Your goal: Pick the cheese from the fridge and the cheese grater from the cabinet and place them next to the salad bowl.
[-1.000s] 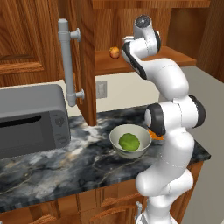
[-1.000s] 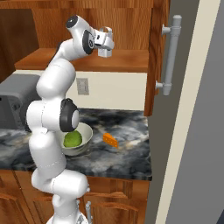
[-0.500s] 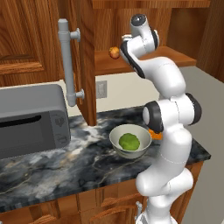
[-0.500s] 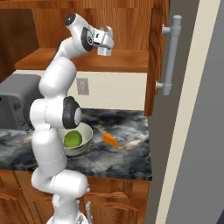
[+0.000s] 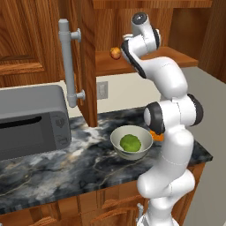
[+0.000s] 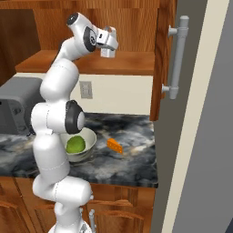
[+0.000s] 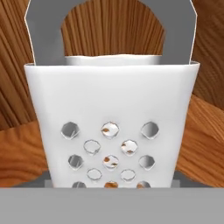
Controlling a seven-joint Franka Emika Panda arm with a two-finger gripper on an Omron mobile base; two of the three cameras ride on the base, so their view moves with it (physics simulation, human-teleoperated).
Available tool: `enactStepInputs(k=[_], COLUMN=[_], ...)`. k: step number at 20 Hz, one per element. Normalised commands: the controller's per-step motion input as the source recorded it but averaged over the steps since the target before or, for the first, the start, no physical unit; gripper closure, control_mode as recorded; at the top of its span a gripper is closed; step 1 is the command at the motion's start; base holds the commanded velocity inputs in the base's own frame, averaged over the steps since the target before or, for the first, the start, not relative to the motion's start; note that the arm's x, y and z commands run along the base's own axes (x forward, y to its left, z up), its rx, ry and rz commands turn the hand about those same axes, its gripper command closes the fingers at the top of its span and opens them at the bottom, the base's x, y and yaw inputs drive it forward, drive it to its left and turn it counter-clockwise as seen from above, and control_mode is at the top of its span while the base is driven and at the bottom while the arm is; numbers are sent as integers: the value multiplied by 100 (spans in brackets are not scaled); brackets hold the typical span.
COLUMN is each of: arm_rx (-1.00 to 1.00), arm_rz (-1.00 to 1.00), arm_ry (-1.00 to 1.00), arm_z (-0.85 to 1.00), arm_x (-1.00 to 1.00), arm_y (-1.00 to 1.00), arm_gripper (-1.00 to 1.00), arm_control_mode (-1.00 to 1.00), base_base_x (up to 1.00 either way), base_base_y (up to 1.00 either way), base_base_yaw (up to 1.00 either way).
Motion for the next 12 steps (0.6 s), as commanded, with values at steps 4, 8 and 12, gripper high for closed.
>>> enactStepInputs(k=[4, 8, 12], arm_rx=[1, 3, 3], arm_rz=[0, 0, 0], arm_ry=[-2, -8, -14], arm_z=[0, 0, 0], arm_x=[-59, -96, -92], arm_y=[-2, -13, -4], arm_gripper=[100, 100, 100], arm_control_mode=[-100, -100, -100], base_base_x=[0, 0, 0], base_base_y=[0, 0, 0], base_base_yaw=[0, 0, 0])
